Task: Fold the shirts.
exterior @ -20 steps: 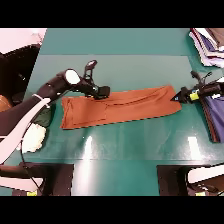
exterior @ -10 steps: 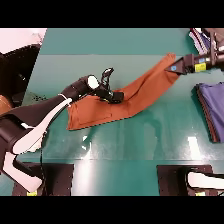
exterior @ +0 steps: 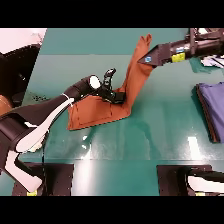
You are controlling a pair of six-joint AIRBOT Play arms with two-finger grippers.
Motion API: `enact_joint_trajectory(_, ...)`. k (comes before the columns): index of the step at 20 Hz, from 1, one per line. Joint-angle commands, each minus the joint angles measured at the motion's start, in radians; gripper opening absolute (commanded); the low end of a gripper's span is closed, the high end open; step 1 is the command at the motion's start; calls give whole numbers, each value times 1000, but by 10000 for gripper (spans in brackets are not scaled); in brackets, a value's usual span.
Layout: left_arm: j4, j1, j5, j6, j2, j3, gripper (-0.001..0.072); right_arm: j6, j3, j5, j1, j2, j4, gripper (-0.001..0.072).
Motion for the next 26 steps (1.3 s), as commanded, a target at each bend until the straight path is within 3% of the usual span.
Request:
enact_joint_trajectory(1,74,76,-55,2,69,15,26,1,7,-49,109,-35,4,15)
enact_joint_trajectory(4,206,247,-127,2,246,16,26,-6,7,-114,245,-89,5,16)
enact_joint_trajectory(8,326,500,-174,5,494,16,26,-43,7,-317,491,-203,4,22)
enact_joint_trajectory(9,344,548,-174,6,538,16,27,-75,10,-365,547,-238,3,139)
enact_joint_trajectory(11,354,632,-186,6,604,16,27,-107,64,-362,622,-318,-6,504)
enact_joint_trajectory(12,354,659,-199,6,621,15,26,-108,110,-328,639,-356,-7,572)
enact_joint_trajectory(15,353,692,-274,25,636,14,27,-48,214,-158,605,-412,-85,544)
enact_joint_trajectory(16,354,692,-297,42,636,13,27,-29,208,-113,573,-403,-141,505)
enact_joint_trajectory(18,351,692,-328,49,636,13,27,-19,124,-77,489,-352,-200,505)
enact_joint_trajectory(24,340,691,-340,48,636,13,27,3,-360,-185,119,-132,-214,506)
enact_joint_trajectory(26,320,691,-340,48,636,13,27,19,-482,-247,8,-120,-201,573)
